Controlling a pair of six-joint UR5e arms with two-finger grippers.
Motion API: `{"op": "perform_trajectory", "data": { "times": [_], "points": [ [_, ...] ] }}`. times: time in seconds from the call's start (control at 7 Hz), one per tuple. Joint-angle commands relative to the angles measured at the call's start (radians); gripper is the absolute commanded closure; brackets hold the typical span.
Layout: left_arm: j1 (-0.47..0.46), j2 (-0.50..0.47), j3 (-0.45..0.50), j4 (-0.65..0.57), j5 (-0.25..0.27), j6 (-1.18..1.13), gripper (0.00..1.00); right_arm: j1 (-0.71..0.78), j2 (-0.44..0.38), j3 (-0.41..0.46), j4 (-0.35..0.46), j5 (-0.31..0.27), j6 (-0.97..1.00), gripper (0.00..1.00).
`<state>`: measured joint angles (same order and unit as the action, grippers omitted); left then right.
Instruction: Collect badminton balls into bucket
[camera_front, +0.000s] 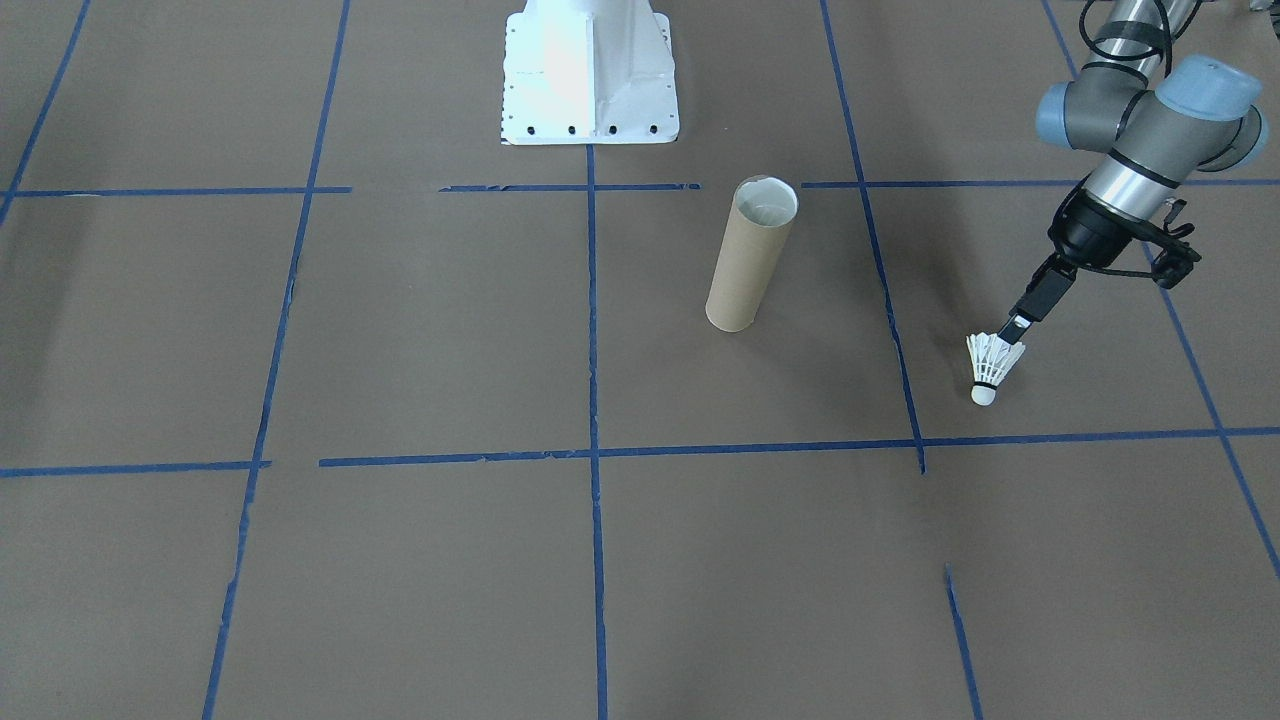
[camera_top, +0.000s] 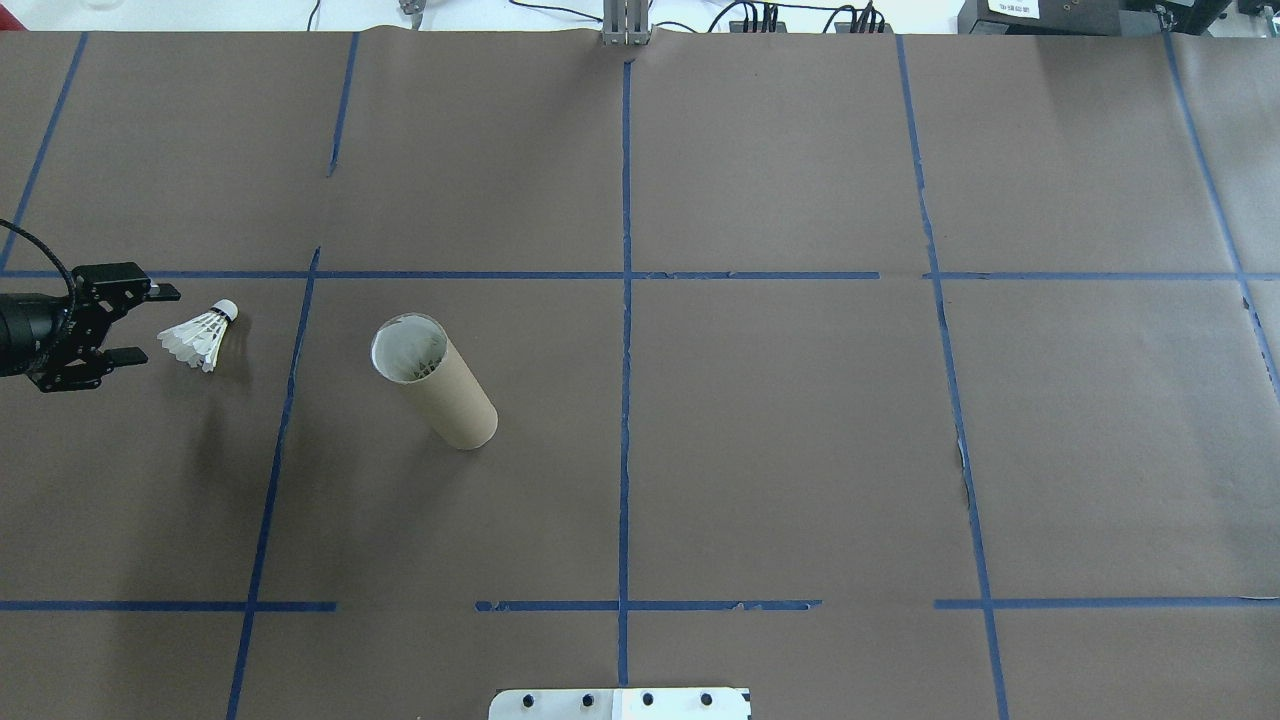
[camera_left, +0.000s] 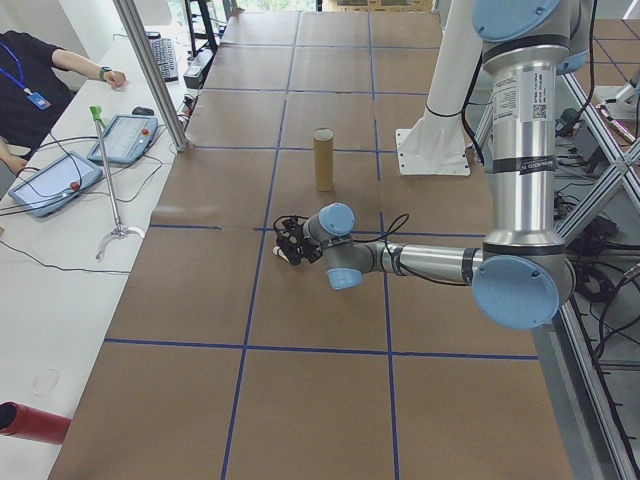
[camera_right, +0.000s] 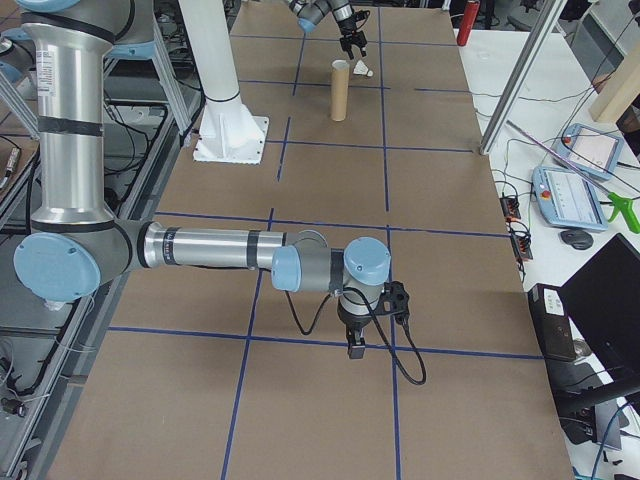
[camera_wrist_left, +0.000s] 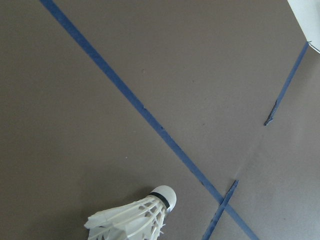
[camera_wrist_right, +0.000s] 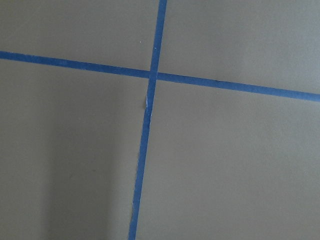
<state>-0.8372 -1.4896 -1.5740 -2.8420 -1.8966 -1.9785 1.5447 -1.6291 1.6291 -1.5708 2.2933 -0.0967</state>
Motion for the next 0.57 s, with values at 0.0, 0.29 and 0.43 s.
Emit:
{"op": "perform_trajectory", "data": {
  "times": [0.0,0.29,0.43],
  "points": [
    [0.003,-0.014,0.008,0.001,0.048,-0.089,0.36,0.0,0.0,0.0,0.0,0.0,0.0,0.0],
    [0.004,-0.032,0.032,0.001,0.048,-0.091,0.36,0.0,0.0,0.0,0.0,0.0,0.0,0.0],
    [0.004,-0.032,0.037,0.001,0.05,-0.094,0.37,0.0,0.0,0.0,0.0,0.0,0.0,0.0]
  ]
}}
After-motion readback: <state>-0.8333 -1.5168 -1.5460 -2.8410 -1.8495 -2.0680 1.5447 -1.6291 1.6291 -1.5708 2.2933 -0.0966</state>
